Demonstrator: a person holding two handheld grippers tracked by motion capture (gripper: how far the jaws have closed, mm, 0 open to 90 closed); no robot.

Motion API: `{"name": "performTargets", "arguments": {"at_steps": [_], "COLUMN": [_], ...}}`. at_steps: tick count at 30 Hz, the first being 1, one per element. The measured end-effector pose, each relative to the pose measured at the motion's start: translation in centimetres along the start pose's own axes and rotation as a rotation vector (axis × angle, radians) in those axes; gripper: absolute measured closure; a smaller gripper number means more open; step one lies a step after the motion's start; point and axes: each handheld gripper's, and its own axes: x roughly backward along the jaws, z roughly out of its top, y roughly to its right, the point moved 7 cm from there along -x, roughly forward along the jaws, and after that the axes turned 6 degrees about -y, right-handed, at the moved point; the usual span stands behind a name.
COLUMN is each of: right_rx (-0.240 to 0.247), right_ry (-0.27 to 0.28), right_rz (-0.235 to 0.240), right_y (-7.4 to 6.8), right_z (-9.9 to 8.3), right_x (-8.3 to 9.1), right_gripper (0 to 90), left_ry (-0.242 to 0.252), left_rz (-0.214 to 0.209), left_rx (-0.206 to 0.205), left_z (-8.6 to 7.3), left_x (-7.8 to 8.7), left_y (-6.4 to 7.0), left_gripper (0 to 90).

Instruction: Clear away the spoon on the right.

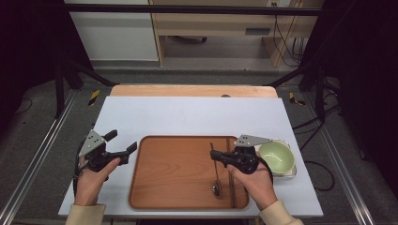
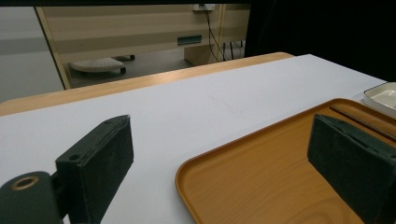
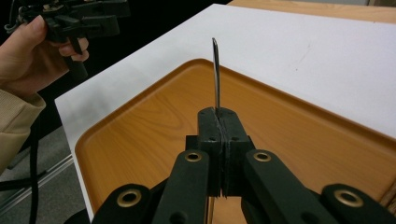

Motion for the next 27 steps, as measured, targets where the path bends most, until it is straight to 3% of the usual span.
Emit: {"name": "performTargets", "arguments": {"at_steps": [9,18,20,25,27], "right_rx": [-0.019,-0.013,0.004,-0.011,0.011], "right_ry": [-0.035,-0.099,-0.128,-0.177,-0.208], "right_rz": [0.009,-0.068,-0.096,-0.130,-0.156], "right_y": [0.4,1.5,1.9,2.4,2.5], "right_z": [-1.6,-2.4,-2.6,-3.1,-3.4], "right_x": [-0.5,-1.2,-1.5,-1.9,-2.1], "right_gripper": [87.8,80.6,79.0,77.0,76.2], "left_ry": [-0.004,-0.006,-0.010,-0.015,-0.017], "left_rz": [0.000,0.002,0.003,0.005,0.005], "left_rx": [-0.006,-0.007,-0.009,-0.012,-0.013], "left_z": [0.0,-0.1,-0.2,-0.3,-0.3], "left_x": [0.0,-0.1,-0.1,-0.2,-0.3], "left_y": [0.0,0.0,0.0,0.1,0.1], "left_gripper": [7.2,7.4,7.5,7.5,7.5]}}
